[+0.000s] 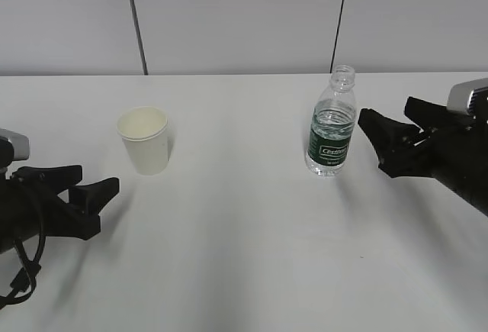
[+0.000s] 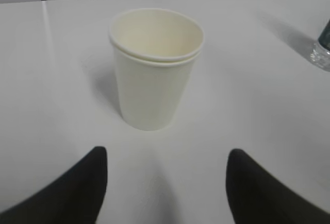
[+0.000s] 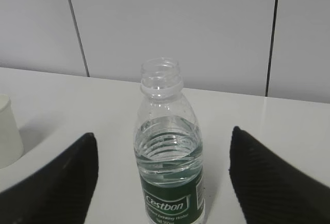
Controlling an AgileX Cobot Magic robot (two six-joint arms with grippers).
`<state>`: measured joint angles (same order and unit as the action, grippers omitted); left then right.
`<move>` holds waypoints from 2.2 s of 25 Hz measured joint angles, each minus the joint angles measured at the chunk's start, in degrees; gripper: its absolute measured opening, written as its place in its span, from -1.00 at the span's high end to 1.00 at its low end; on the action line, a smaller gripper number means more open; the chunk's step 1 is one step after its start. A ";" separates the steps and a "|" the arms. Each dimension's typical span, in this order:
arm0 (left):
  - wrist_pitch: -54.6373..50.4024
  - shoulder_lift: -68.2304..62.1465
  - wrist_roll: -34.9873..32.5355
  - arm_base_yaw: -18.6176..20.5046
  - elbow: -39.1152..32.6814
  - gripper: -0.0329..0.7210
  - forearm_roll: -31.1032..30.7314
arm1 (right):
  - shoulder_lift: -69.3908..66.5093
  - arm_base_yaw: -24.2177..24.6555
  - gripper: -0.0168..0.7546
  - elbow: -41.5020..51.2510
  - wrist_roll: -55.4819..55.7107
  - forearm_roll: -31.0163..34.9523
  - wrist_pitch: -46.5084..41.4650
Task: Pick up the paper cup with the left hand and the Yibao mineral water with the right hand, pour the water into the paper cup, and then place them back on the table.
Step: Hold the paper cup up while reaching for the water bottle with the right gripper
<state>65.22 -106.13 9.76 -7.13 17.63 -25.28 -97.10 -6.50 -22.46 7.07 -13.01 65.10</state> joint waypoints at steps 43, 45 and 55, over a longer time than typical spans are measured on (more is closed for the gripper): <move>-0.03 -18.96 0.00 -4.38 25.82 -0.60 3.13 | 0.00 0.00 -0.56 0.00 0.00 -0.69 0.14; -0.03 -18.96 0.00 -4.38 25.82 -0.58 3.13 | 0.00 0.00 -0.56 0.00 0.00 -0.69 0.14; 0.04 -18.96 0.00 -4.38 25.86 -0.32 3.17 | -2.71 0.00 -0.56 0.00 0.00 -0.74 0.14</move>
<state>65.26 -125.09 9.76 -11.51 43.49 -22.12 -99.81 -6.50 -22.46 7.07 -13.75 65.24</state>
